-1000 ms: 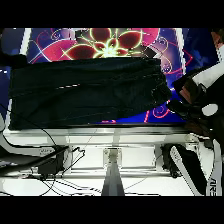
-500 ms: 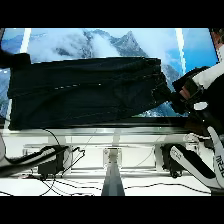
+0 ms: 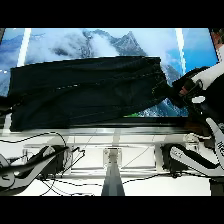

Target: Fold the clothes and pants, and hang the long-sleeved shirts on hangers.

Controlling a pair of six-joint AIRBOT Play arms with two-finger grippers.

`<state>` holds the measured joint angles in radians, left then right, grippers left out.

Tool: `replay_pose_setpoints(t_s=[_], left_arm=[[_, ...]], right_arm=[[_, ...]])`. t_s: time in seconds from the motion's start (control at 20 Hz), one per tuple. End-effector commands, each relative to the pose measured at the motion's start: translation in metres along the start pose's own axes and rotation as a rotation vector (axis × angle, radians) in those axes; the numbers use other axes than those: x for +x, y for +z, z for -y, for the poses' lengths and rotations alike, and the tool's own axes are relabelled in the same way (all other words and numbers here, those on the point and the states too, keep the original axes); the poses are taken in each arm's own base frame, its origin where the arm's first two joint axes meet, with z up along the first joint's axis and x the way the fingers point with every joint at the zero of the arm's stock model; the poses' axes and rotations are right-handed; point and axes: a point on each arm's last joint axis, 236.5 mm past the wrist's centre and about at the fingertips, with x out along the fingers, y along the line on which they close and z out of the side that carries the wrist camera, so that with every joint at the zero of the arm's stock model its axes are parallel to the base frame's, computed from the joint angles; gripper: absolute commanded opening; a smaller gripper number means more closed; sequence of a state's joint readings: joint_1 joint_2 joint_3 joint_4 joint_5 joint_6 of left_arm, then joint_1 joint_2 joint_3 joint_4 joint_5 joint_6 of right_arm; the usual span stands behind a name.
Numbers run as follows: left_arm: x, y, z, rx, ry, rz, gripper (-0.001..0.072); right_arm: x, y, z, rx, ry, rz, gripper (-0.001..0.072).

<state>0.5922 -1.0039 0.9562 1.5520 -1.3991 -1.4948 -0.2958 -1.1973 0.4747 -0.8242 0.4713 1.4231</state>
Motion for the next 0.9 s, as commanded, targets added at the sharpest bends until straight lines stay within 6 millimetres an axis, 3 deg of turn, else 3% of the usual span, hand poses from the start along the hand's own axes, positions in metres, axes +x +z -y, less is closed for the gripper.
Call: replay_pose_setpoints(t_s=[0.0,0.05,0.1,0.25,0.4,0.55,0.7,0.8,0.85], left_arm=[[0.012,-0.024,-0.036,-0.151,0.021,-0.054,0.0599],[0.012,-0.027,-0.045,-0.189,0.025,-0.057,0.0599],[0.013,-0.032,-0.056,-0.234,0.028,-0.063,0.0596],[0.026,-0.057,-0.082,-0.337,0.026,-0.107,0.0591],[0.053,-0.081,-0.093,-0.417,-0.017,-0.12,0.0589],[0.078,-0.067,-0.091,-0.505,-0.132,0.021,0.0588],[0.089,-0.055,-0.1,-0.568,-0.16,0.141,0.0587],[0.091,-0.041,-0.106,-0.569,-0.161,0.214,0.0467],[0.093,-0.034,-0.106,-0.579,-0.173,0.235,0.0468]], right_arm=[[0.003,-0.009,-0.009,-0.031,0.013,-0.024,0.012],[0.003,-0.009,-0.01,-0.038,0.014,-0.025,0.0051],[0.002,-0.008,-0.01,-0.073,0.014,-0.021,0.0027],[-0.003,-0.005,-0.014,-0.12,0.023,-0.005,0.0026],[-0.004,-0.004,-0.014,-0.121,0.025,0.0,0.0027],[-0.004,-0.004,-0.015,-0.121,0.025,-0.002,0.0027],[-0.004,-0.004,-0.015,-0.121,0.025,-0.002,0.0026],[-0.004,-0.004,-0.014,-0.124,0.024,-0.001,0.0027],[-0.004,-0.004,-0.013,-0.135,0.018,-0.002,0.0027]])
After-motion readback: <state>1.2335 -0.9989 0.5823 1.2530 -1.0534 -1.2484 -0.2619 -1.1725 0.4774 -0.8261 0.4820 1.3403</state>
